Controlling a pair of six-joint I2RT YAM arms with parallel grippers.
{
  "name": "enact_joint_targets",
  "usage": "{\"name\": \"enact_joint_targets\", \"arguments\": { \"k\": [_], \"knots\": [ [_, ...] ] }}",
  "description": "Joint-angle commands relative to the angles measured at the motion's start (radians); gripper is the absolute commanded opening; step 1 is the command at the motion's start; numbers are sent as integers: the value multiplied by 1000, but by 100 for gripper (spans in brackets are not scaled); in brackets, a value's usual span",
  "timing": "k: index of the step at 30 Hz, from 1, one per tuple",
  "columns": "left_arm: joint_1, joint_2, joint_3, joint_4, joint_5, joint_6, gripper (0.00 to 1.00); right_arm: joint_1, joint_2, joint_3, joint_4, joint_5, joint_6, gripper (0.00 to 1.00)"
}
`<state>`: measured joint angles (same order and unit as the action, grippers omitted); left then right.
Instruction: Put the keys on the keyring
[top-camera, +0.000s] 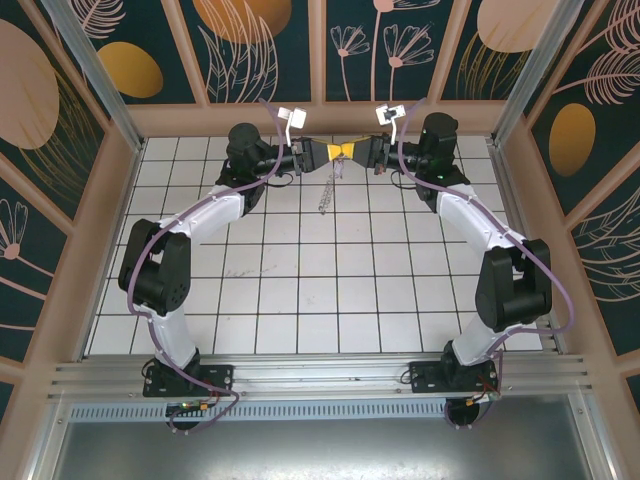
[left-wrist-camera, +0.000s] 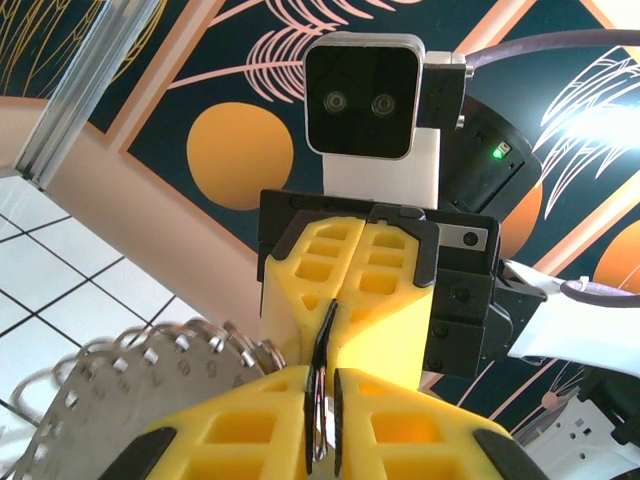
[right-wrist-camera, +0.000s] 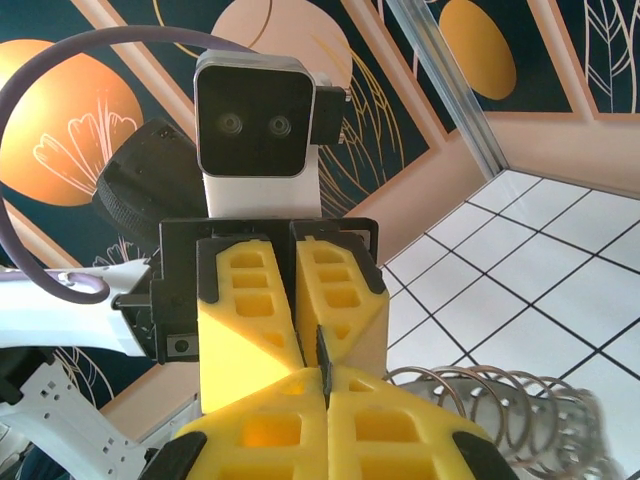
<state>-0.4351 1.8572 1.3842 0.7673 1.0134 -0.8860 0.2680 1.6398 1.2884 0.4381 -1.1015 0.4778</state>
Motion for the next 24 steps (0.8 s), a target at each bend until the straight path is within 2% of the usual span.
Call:
{"name": "enact_joint_targets", "arguments": {
  "k": [1, 4, 11, 14, 16, 18, 24],
  "knots": [
    [-13, 3, 9, 84, 17, -16, 10, 6, 5, 13, 60, -14, 7, 0],
    [-13, 1, 7, 92, 13, -17, 0, 5, 8, 12, 66, -17, 13, 0],
    [-14, -15, -12, 108, -9, -8, 0, 4, -13, 15, 71, 0, 30, 0],
    [-14, -25, -20, 120, -13, 0, 0, 0, -44, 7, 68, 32, 35, 29],
    [-14, -31, -23, 125, -19, 1, 0, -12, -74, -2, 70, 53, 40, 40],
    [-14, -38, -24, 126, -29, 5, 0, -28, -110, -20, 75, 79, 47, 43],
    [-14, -49, -12, 127, -23, 9, 0, -75, -249, -150, 54, 197, 17, 46]
  ]
}}
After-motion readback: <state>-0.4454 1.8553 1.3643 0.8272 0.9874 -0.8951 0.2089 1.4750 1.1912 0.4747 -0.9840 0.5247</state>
